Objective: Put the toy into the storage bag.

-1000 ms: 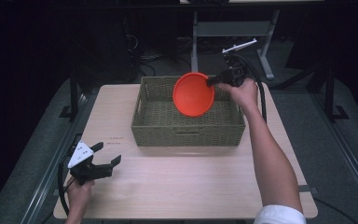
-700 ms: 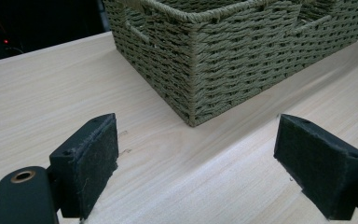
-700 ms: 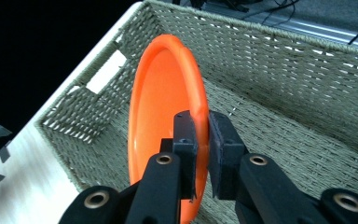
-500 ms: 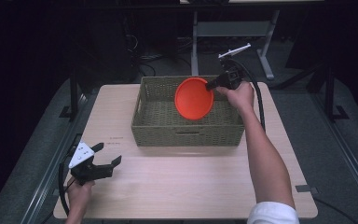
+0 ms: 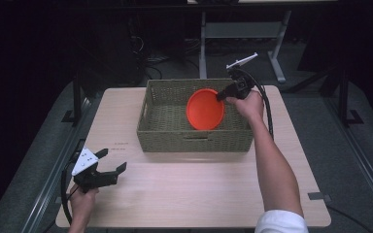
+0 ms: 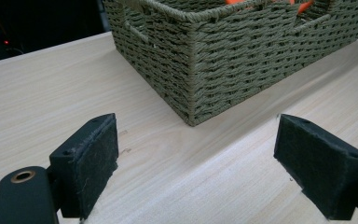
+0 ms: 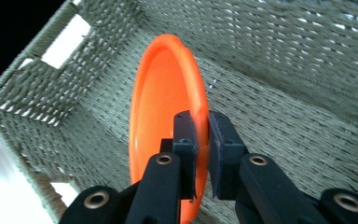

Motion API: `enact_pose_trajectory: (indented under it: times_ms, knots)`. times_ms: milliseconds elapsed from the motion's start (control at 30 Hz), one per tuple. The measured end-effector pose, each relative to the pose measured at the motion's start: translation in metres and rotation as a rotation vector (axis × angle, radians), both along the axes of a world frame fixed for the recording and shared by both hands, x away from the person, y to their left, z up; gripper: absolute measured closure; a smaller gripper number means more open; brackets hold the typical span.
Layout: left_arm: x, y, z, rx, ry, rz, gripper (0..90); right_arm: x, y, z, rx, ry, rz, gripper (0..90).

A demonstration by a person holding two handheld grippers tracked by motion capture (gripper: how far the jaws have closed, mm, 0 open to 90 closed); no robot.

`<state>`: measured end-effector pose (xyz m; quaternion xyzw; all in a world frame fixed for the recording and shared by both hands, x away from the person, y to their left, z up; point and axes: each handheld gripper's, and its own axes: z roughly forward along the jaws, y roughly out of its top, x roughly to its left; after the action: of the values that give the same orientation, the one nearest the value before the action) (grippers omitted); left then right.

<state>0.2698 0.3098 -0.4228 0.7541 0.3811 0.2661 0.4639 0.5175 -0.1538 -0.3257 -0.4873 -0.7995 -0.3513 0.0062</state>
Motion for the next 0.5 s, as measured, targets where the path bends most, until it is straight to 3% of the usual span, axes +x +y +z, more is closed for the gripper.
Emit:
enact_pose_trajectory:
  times_ms: [500]
  knots:
    - [0.000, 0.000, 0.000, -0.006, -0.004, 0.000, 13.1, 0.004, -0.003, -0.023, -0.028, 0.075, -0.009, 82.0]
